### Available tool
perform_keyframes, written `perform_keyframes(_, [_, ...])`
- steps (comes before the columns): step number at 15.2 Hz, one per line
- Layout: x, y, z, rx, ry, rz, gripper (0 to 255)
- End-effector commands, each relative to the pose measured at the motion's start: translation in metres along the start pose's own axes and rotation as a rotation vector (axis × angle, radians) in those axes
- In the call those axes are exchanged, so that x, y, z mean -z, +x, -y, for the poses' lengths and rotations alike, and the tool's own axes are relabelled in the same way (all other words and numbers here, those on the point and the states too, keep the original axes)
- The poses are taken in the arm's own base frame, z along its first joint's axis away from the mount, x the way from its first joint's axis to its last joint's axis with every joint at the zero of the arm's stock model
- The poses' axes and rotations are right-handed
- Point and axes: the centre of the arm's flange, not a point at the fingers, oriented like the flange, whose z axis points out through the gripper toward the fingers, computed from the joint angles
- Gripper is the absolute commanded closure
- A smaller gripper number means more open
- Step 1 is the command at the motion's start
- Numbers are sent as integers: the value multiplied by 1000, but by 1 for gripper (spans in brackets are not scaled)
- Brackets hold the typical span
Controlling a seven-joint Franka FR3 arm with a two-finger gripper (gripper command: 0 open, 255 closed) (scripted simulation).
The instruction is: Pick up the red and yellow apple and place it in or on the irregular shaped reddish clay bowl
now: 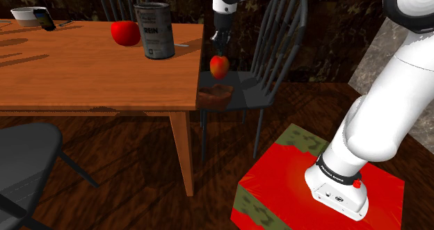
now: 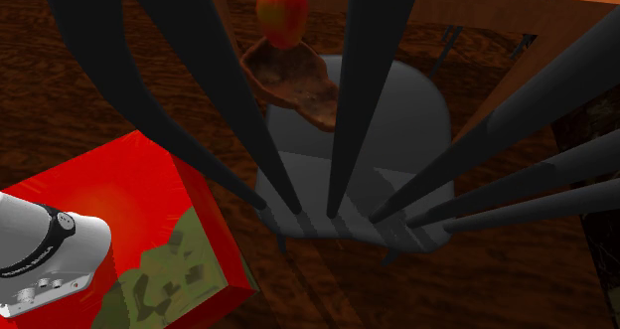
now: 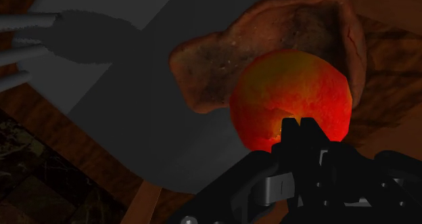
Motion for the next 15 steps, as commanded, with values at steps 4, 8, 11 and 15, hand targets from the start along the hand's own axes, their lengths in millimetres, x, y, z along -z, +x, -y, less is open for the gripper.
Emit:
perform_keyframes(4, [-26, -2, 1, 0, 0, -1, 255])
perform_keyframes(8, [-48, -3, 2, 0, 0, -1, 255])
perform_keyframes(11, [-48, -3, 2, 0, 0, -1, 255])
perform_keyframes(15, [-48, -3, 2, 0, 0, -1, 255])
